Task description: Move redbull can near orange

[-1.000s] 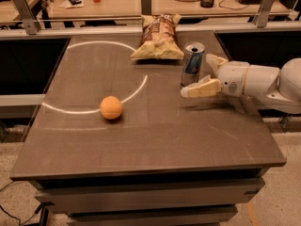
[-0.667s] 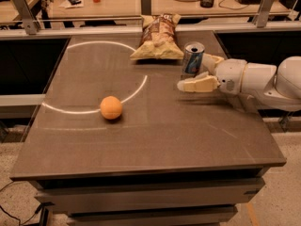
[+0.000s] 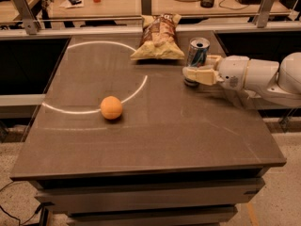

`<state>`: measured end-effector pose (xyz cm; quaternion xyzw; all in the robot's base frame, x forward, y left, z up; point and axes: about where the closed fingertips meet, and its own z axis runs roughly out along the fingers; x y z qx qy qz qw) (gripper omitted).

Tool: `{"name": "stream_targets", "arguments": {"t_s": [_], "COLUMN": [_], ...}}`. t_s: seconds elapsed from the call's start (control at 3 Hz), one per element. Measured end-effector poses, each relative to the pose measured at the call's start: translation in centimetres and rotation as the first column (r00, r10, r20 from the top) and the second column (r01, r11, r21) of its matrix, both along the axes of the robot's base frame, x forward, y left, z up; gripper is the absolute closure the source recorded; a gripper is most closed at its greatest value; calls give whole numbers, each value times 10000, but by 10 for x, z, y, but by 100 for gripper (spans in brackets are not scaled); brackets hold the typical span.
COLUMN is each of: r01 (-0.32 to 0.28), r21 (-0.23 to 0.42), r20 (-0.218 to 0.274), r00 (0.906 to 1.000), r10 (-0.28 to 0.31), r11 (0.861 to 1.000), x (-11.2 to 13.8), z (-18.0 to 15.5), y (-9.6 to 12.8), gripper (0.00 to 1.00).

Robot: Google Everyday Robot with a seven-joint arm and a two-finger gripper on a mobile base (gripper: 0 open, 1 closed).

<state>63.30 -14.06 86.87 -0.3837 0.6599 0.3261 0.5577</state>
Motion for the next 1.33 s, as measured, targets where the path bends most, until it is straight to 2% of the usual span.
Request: {"name": "stream_targets", "arguments": {"t_s": [0.33, 0.67, 1.33], "r01": [-718, -1691, -3285], "r21": [395, 339, 245], "r20": [-48, 2, -226], "r00": [9974, 9856, 9440], "r10": [720, 1692, 3290], "r11": [9966, 9850, 9442], "x": [-20, -50, -97], "z": [19, 38, 44], "y": [6, 33, 96], "gripper": [87, 100, 100]}}
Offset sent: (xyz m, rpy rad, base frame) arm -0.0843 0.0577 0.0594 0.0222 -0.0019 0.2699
